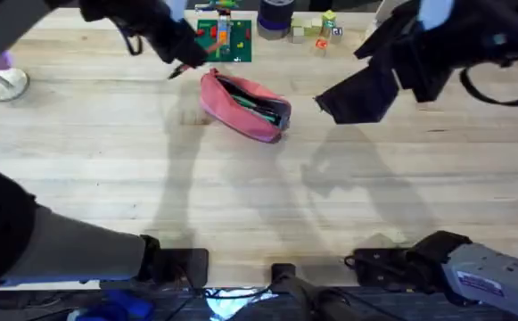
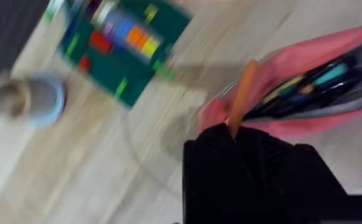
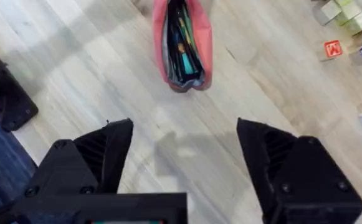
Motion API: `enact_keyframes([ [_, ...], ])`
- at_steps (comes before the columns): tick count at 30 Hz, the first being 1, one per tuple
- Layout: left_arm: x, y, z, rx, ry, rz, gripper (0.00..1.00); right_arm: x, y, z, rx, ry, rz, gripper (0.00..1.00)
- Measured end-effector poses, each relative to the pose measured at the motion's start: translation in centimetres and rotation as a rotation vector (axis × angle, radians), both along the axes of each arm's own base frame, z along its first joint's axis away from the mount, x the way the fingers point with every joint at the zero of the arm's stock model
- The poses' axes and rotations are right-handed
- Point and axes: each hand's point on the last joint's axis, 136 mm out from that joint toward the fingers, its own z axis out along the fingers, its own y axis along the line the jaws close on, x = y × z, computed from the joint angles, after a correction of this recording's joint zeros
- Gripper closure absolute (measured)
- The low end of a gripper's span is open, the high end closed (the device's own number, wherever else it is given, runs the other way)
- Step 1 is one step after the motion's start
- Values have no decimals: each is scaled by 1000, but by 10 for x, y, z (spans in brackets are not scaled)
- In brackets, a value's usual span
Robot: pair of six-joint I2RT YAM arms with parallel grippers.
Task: Unzip the bag, pick up the pens from the table one at a time and place them inside, then zip the bag closed.
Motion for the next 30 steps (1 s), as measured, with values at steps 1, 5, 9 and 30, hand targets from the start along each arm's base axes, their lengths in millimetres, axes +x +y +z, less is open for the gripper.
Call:
enact_keyframes([
  [1,-2,-10,2,-12,-16,-58,959,-2,-1,3,4,-8,0,5],
  [5,-14,-51,11,-60,-84,-295,958,-6,-3,10,16,-31,0,5],
  [9,-24,-75,19,-115,-141,-452,958,-9,-5,14,22,-44,0,5],
  [30,-54,-109,35,-328,-182,-683,959,-9,-21,14,-37,-75,-55,5],
])
